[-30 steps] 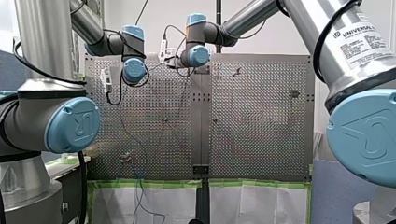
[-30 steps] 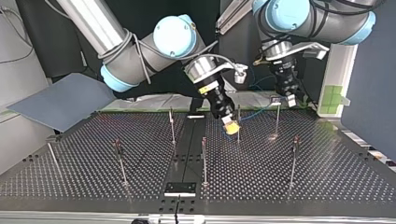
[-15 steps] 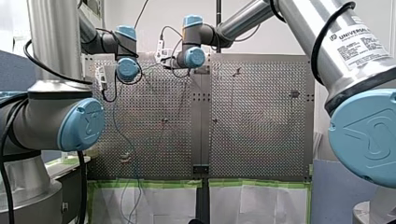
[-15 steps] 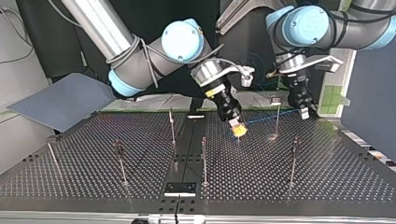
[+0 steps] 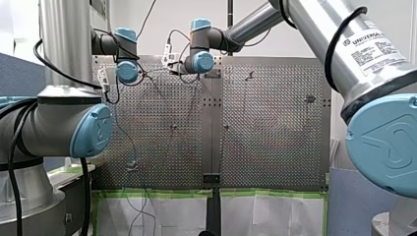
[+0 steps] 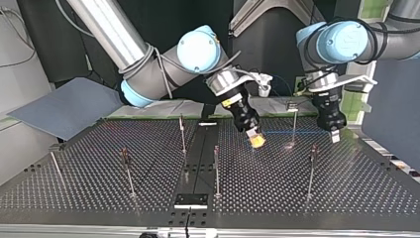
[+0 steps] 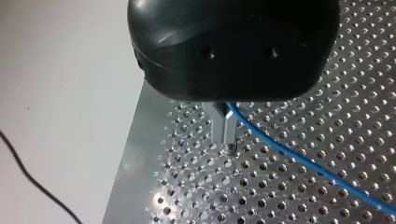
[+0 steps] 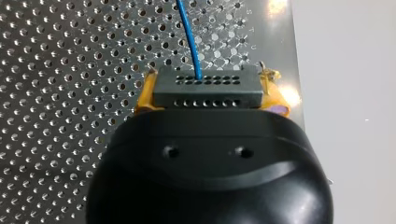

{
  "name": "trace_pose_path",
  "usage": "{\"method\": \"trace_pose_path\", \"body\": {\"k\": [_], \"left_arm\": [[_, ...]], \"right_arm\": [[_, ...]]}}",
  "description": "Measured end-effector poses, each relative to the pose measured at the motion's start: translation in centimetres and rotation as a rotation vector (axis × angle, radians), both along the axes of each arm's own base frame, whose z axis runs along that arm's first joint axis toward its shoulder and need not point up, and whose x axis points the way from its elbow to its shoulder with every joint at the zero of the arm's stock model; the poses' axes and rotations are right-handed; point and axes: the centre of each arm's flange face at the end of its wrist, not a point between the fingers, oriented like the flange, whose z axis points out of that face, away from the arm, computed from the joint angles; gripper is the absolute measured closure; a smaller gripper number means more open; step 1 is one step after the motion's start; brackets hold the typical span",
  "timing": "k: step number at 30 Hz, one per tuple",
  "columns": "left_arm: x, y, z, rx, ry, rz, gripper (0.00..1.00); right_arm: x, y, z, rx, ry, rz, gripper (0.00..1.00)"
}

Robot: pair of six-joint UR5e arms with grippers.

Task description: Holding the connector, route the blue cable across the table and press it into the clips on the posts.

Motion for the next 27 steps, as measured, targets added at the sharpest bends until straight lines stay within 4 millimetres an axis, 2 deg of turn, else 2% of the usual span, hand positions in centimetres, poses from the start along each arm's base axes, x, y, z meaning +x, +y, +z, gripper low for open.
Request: {"method": "trace_pose_path", "body": {"k": [7, 15, 22, 27], "left_arm": [[1.7, 0.0, -0.6, 0.004, 0.007, -0.031, 1.00], [2.3, 0.5, -0.5, -0.005, -0.016, -0.034, 1.00], [3.1, 1.3, 0.2, -0.022, -0.076, -0.049, 1.00], [3.8, 1.9, 0.6, -0.027, -0.104, -0.059, 1.00]], "right_arm": [[0.7, -0.5, -0.4, 0.006, -0.007, 0.002, 1.00], [1.3, -0.9, -1.2, 0.011, -0.004, 0.007, 1.00], [1.5, -1.1, -1.1, 0.009, -0.009, 0.011, 1.00], [1.8, -1.5, -0.2, 0.004, -0.029, 0.010, 1.00]]}}
